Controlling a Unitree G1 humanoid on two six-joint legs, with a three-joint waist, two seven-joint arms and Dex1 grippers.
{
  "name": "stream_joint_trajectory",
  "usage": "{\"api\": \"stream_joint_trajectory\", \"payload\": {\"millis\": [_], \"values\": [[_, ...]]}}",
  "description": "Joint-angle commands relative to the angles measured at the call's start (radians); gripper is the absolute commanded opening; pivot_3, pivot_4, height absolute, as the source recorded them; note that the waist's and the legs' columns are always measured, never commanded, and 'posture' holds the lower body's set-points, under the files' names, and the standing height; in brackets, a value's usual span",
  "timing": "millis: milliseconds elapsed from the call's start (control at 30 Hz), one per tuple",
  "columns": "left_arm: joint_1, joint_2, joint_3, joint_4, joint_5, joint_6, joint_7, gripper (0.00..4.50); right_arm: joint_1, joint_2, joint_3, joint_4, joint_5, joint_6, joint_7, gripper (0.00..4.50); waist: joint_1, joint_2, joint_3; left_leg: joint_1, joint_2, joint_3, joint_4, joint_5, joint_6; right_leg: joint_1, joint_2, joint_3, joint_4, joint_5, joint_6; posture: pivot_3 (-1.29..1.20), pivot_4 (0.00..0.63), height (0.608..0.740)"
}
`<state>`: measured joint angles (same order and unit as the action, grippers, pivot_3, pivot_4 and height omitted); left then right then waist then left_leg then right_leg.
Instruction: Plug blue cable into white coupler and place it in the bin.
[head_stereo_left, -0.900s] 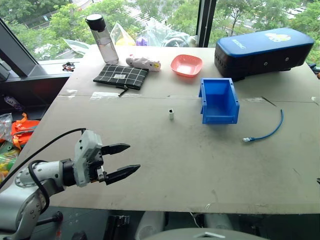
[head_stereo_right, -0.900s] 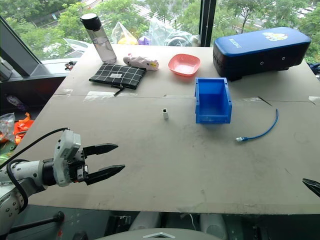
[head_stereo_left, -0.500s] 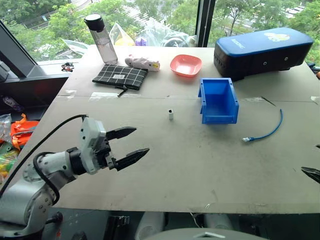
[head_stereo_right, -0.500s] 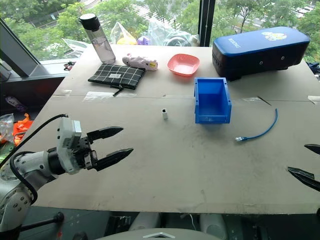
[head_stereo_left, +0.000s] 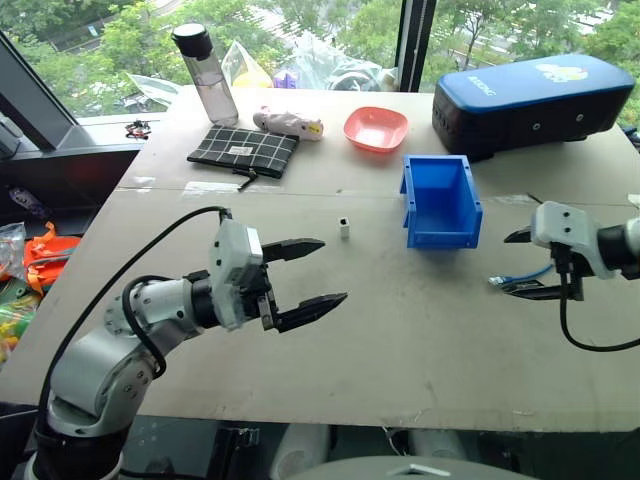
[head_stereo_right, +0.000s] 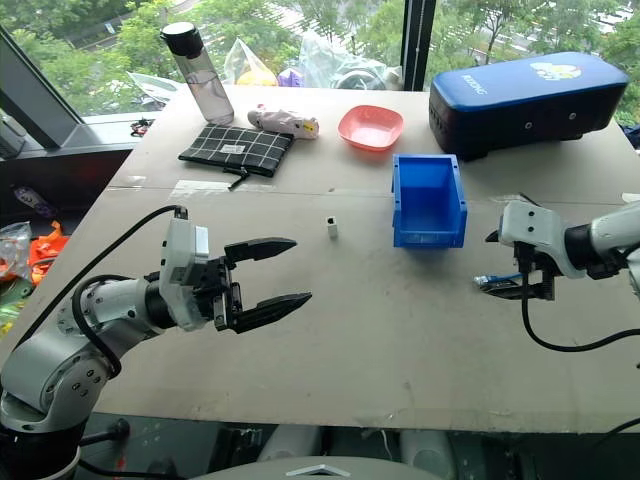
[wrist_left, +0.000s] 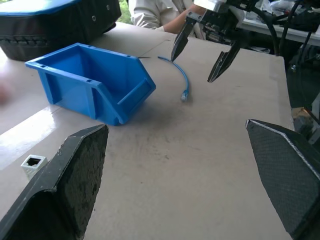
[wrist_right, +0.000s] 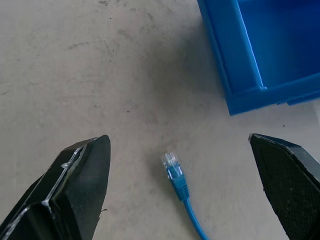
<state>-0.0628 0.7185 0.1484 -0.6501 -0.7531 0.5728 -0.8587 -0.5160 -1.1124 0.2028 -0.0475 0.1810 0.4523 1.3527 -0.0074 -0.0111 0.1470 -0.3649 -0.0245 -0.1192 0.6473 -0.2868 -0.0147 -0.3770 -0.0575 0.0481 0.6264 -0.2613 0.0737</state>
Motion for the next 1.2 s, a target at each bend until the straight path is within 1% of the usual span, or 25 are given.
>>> {"api": "stream_joint_trajectory", "payload": {"millis": [33, 167, 367, 467, 500, 633, 700, 733, 767, 867, 967, 1000, 1100, 1200], "values": [[0.012, -0.004, 0.001, -0.022, 0.018, -0.035, 0.009, 4.47, -0.09, 0.026, 0.108, 0.131, -0.106, -0.05, 0.081, 4.5, -0.001, -0.001, 0.0, 0.0, 0.0, 0.0, 0.0, 0.0, 0.0, 0.0, -0.001, 0.0, 0.0, 0.0, 0.0, 0.0, 0.15, 0.736], [0.032, -0.005, 0.005, -0.037, 0.021, -0.04, 0.02, 4.47, -0.184, 0.075, 0.184, 0.282, -0.191, -0.101, 0.112, 4.5, -0.005, 0.0, 0.0, 0.001, -0.001, 0.001, 0.0, 0.0, 0.0, 0.0, -0.002, 0.0, 0.0, 0.0, 0.0, 0.0, 0.15, 0.736], [0.054, -0.004, 0.009, -0.058, 0.02, -0.042, 0.033, 4.47, -0.277, 0.139, 0.241, 0.446, -0.277, -0.151, 0.153, 4.5, -0.008, 0.0, 0.0, 0.001, -0.001, 0.001, 0.0, 0.0, 0.0, 0.0, -0.002, 0.0, 0.001, 0.0, 0.0, 0.0, 0.15, 0.736], [0.065, -0.003, 0.009, -0.068, 0.021, -0.045, 0.039, 4.5, -0.298, 0.164, 0.268, 0.518, -0.319, -0.181, 0.17, 3.71, -0.008, 0.0, 0.0, 0.001, -0.001, 0.001, 0.0, 0.0, 0.0, 0.0, -0.002, 0.0, 0.001, 0.0, 0.0, 0.0, 0.15, 0.736], [0.07, -0.003, 0.011, -0.072, 0.021, -0.045, 0.043, 4.5, -0.297, 0.169, 0.275, 0.535, -0.333, -0.194, 0.171, 3.25, -0.007, 0.0, 0.0, 0.001, -0.001, 0.001, 0.0, 0.0, 0.0, 0.0, -0.002, 0.0, 0.001, 0.0, 0.0, 0.0, 0.15, 0.736], [0.095, -0.004, 0.023, -0.082, 0.023, -0.05, 0.053, 4.5, -0.275, 0.175, 0.274, 0.526, -0.352, -0.204, 0.183, 1.69, -0.006, -0.001, 0.0, 0.001, -0.002, 0.001, 0.0, 0.0, 0.0, 0.0, -0.002, 0.0, 0.001, 0.0, 0.0, 0.0, 0.15, 0.736], [0.105, -0.005, 0.023, -0.086, 0.023, -0.054, 0.058, 4.5, -0.258, 0.173, 0.267, 0.509, -0.356, -0.207, 0.179, 0.7, -0.005, -0.001, 0.0, 0.001, -0.002, 0.0, 0.0, 0.0, 0.0, 0.0, -0.002, 0.0, 0.001, 0.0, 0.0, 0.0, 0.15, 0.736], [0.11, -0.005, 0.022, -0.088, 0.024, -0.057, 0.059, 4.5, -0.249, 0.172, 0.263, 0.498, -0.357, -0.206, 0.175, 0.3, -0.004, -0.001, -0.001, 0.001, -0.002, 0.0, 0.0, 0.0, 0.0, 0.0, -0.002, -0.001, 0.001, 0.0, 0.0, 0.0, 0.15, 0.736], [0.115, -0.005, 0.021, -0.089, 0.024, -0.06, 0.06, 4.5, -0.242, 0.172, 0.257, 0.485, -0.355, -0.202, 0.171, 0.07, -0.004, -0.001, -0.001, 0.001, -0.002, 0.0, 0.0, 0.0, 0.0, 0.0, -0.002, -0.001, 0.001, 0.0, 0.0, 0.0, 0.15, 0.736], [0.128, -0.004, 0.022, -0.079, 0.032, -0.074, 0.055, 4.5, -0.198, 0.167, 0.223, 0.342, -0.329, -0.147, 0.172, 0.07, -0.005, -0.002, -0.001, 0.001, -0.002, 0.0, 0.0, 0.0, 0.0, 0.001, -0.002, -0.001, 0.001, 0.0, 0.0, 0.0, 0.15, 0.736], [0.148, 0.004, 0.023, -0.059, 0.053, -0.092, 0.043, 4.5, -0.138, 0.171, 0.2, 0.056, -0.282, 0.002, 0.186, 0.07, -0.007, -0.001, -0.001, 0.001, -0.001, -0.002, 0.0, 0.0, 0.0, 0.0, -0.002, -0.001, 0.001, 0.0, 0.0, 0.0, 0.15, 0.736], [0.152, 0.005, 0.021, -0.057, 0.06, -0.096, 0.042, 4.5, -0.124, 0.174, 0.199, -0.012, -0.268, 0.046, 0.189, 0.07, -0.009, -0.001, -0.001, 0.001, -0.001, -0.002, -0.001, 0.0, 0.0, 0.0, -0.002, -0.001, 0.002, 0.0, 0.0, 0.0, 0.15, 0.736], [0.184, 0.028, -0.01, -0.053, 0.111, -0.114, 0.014, 4.5, -0.118, 0.22, 0.241, -0.189, -0.274, 0.185, 0.158, 0.07, -0.011, 0.0, -0.001, 0.002, -0.001, -0.003, -0.001, 0.0, 0.001, 0.0, -0.001, 0.001, 0.002, 0.0, 0.0, 0.0, 0.15, 0.736], [0.199, 0.038, -0.034, -0.049, 0.137, -0.131, -0.009, 4.5, -0.156, 0.299, 0.306, -0.24, -0.303, 0.285, 0.106, 0.07, -0.007, 0.0, -0.001, 0.002, -0.001, -0.003, 0.0, -0.001, 0.002, 0.0, 0.0, 0.001, 0.003, 0.0, 0.0, 0.0, 0.15, 0.736]]}}
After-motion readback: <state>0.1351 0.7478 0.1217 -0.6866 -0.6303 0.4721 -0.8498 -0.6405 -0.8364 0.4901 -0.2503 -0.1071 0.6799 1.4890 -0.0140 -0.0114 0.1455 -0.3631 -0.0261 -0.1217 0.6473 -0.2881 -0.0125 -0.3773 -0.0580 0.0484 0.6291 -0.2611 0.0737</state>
